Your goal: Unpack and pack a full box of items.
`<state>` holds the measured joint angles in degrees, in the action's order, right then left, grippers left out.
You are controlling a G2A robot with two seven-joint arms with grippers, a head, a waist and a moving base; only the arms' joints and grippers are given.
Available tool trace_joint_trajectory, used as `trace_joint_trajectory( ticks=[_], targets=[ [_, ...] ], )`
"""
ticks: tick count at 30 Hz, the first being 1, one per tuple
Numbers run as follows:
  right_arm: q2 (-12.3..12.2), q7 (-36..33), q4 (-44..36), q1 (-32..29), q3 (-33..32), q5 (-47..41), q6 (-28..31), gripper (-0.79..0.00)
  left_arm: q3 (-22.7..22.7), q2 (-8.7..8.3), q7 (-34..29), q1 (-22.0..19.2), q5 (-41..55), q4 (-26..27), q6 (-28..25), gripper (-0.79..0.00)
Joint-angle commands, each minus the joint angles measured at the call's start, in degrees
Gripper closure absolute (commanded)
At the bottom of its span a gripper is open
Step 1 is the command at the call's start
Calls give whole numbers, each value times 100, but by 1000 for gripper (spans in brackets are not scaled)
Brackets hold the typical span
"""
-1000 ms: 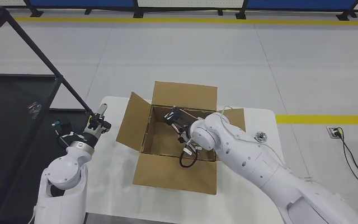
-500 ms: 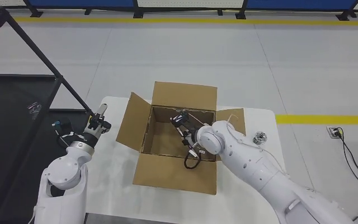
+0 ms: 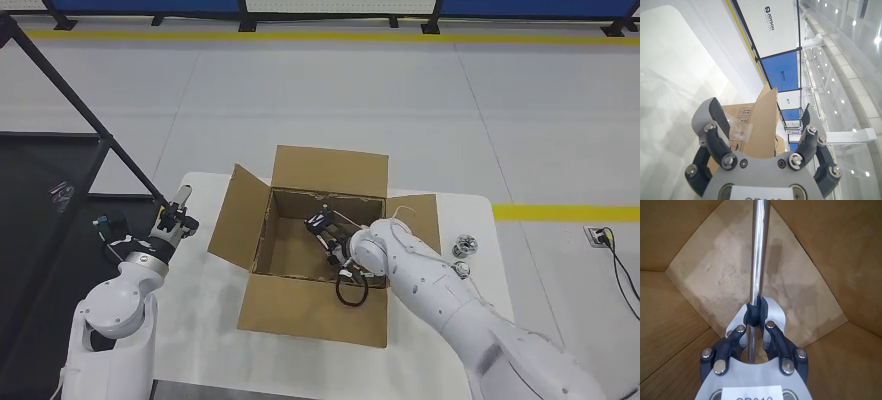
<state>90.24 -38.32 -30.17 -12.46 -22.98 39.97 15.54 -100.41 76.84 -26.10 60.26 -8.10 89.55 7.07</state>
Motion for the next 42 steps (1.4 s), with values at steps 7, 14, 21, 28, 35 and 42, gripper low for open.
trace_joint_trajectory(
  ticks=[7, 14, 21, 28, 35, 42],
  targets=[
    [262, 142, 500, 68, 0, 62, 57, -268, 0, 0, 0, 0, 0, 0, 0, -785],
    [238, 593, 560, 177, -162, 157, 371, -280, 0, 0, 0, 0, 0, 0, 0, -785],
    [-128, 1188, -221, -1, -443, 614, 323, -292, 0, 0, 0, 0, 0, 0, 0, -785],
    [-974, 1187, -2711, -964, -1349, 1561, -537, -289, 0, 0, 0, 0, 0, 0, 0, -785],
    [-1817, 151, -6080, -2906, -3035, 2667, -926, -308, 0, 0, 0, 0, 0, 0, 0, -785],
    [-2067, -179, -7366, -3883, -4134, 3030, -1116, -622, 0, 0, 0, 0, 0, 0, 0, -785]
  ],
)
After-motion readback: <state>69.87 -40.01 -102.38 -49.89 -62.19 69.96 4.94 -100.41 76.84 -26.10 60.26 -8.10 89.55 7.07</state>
